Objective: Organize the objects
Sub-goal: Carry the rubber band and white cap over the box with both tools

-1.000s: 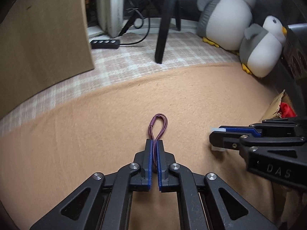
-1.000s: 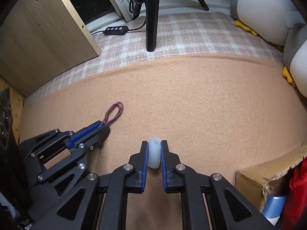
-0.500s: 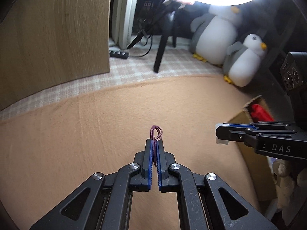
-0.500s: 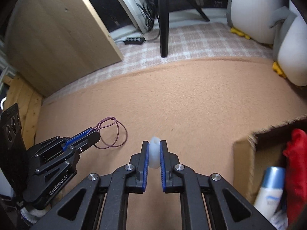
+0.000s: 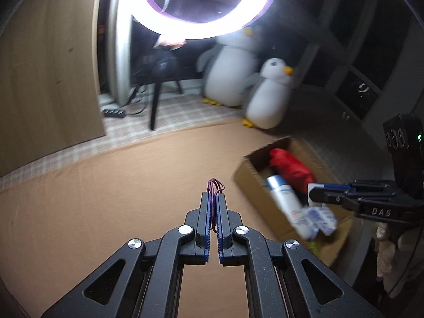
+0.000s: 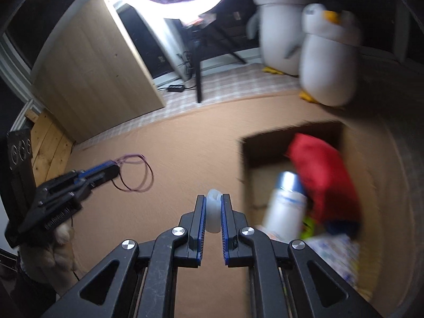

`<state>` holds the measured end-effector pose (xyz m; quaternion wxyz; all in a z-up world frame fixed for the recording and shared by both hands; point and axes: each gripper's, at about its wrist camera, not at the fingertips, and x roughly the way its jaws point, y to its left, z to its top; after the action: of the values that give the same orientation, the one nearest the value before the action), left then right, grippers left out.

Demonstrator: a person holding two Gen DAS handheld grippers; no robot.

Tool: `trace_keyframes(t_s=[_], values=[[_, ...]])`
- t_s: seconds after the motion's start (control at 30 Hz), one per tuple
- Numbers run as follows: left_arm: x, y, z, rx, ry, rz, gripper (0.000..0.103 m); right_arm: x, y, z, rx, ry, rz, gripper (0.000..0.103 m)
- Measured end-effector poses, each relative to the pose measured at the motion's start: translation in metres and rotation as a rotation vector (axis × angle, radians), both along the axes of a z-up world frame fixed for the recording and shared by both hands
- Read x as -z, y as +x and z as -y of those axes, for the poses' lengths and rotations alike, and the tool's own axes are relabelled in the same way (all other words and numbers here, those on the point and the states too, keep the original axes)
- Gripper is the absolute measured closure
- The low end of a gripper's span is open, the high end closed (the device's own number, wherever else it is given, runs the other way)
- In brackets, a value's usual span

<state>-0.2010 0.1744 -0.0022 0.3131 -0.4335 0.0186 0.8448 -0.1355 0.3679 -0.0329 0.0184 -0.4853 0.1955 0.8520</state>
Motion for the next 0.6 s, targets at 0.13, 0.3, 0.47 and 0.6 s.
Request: trace_keyframes(t_s=[0.13, 0.3, 0.47, 0.6], values=[[-0.008, 0.011, -0.033, 0.045, 0.015, -0.002, 0.099, -0.003, 0.038, -0.023, 0.046, 0.019, 0.009, 0.093], [-0.01, 0.016, -0.077, 0.088, 0.029, 0.001, 0.099, -0.003, 0.07, -0.046, 0.09, 0.026, 0.017, 0.093], [-0.001, 0.012, -0.12, 0.11, 0.011, 0.012, 0.099, 0.002, 0.091, -0.064, 0.118, 0.014, 0.023, 0.093], [0.011, 0.003, -0.141, 0.104, -0.009, 0.026, 0.099, 0.005, 0.096, -0.07, 0.116, 0.003, 0.024, 0.093]])
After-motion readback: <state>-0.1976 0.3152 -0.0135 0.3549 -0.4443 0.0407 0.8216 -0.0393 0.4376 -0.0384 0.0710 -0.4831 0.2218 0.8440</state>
